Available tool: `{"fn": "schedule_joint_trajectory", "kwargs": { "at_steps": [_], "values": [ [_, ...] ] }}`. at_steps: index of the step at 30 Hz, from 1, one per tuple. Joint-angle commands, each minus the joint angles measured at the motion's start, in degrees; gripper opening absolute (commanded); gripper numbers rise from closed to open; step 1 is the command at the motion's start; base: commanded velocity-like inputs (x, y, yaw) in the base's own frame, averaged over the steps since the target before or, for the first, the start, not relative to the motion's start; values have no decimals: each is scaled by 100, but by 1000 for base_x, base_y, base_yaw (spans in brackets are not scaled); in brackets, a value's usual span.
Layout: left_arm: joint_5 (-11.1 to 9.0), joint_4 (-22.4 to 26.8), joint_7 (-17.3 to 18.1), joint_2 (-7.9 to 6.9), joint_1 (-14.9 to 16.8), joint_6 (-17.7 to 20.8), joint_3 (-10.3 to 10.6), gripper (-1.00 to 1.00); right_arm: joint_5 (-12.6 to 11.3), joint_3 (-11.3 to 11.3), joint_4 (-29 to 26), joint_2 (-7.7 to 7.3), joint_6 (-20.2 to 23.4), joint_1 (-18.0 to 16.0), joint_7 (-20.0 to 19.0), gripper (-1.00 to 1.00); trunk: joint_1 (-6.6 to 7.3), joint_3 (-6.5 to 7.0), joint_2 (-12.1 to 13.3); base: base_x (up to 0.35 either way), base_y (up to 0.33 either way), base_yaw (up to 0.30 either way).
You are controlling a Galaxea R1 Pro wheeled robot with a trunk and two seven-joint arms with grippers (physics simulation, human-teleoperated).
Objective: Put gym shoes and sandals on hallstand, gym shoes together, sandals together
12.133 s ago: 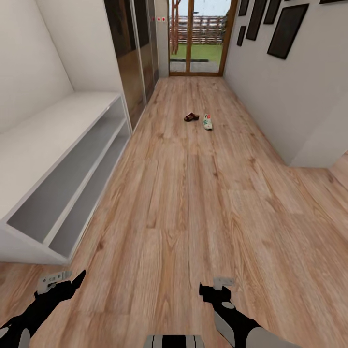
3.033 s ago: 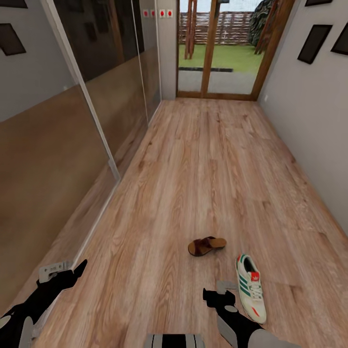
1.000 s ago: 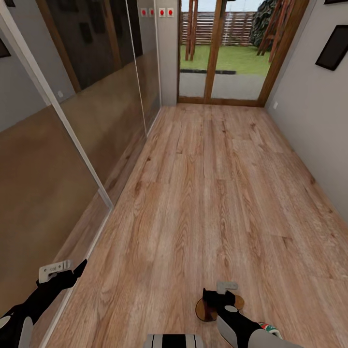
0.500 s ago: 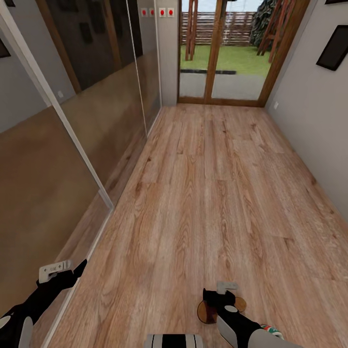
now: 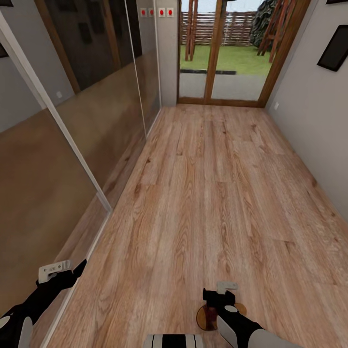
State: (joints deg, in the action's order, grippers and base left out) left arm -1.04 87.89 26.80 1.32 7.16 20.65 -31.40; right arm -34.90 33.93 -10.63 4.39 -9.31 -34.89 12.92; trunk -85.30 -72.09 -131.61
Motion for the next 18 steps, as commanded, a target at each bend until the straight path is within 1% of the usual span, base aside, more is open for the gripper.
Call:
{"fn": "schedule_joint_trajectory", "kwargs": {
  "at_steps": [1,18],
  "values": [
    [0,0,0,0,-1,0,0,100,0,0,0,0,0,0,0,100,0,0,0,19,-7,0],
    [0,0,1,2,1,0,14,100,-36,-8,0,-2,-1,0,4,100,0,0,0,3,-1,0]
  ]
}}
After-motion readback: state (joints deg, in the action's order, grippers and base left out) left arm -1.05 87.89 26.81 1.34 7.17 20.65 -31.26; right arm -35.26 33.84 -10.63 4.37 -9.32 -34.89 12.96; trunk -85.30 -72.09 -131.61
